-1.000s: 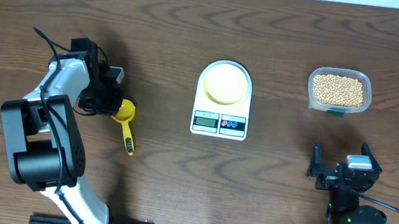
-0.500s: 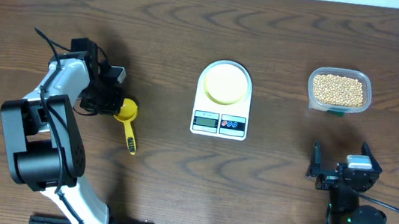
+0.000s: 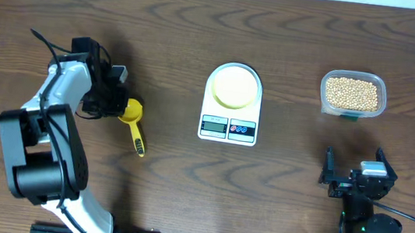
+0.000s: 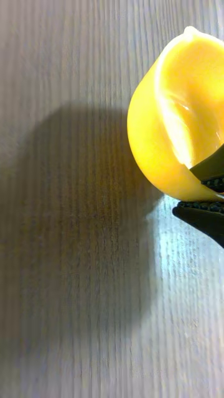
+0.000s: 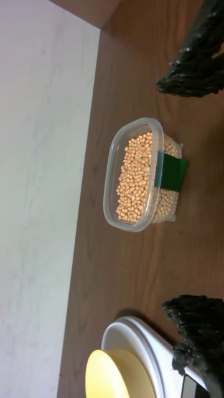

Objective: Scoop item into bowl and weigh 50g on scale
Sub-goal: 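Lift the yellow scoop and rotate it with the left gripper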

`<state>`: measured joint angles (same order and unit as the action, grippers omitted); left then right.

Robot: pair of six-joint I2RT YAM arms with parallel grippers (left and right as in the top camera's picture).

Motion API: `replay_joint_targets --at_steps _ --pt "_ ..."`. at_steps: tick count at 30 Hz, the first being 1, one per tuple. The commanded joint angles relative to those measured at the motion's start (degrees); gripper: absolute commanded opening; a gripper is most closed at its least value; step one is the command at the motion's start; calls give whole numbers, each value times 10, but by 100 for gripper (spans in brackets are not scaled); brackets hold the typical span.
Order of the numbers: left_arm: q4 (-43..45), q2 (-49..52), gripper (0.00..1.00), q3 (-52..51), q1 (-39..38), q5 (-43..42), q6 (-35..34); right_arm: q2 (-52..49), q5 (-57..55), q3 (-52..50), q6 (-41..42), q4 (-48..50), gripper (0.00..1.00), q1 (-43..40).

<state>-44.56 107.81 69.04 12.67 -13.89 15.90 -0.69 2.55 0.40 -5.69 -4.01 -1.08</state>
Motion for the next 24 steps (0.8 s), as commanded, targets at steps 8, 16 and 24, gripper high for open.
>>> replay_joint_targets --at_steps 8,16,24 --pt "5 -101 7 11 3 -10 -54 4 -7 -1 -2 -3 99 -4" --pt "12 -126 8 11 3 -10 -131 4 -7 -1 -2 -3 99 -4" --pt "20 -126 8 11 3 -2 -317 4 -7 -1 -2 -3 99 -4"
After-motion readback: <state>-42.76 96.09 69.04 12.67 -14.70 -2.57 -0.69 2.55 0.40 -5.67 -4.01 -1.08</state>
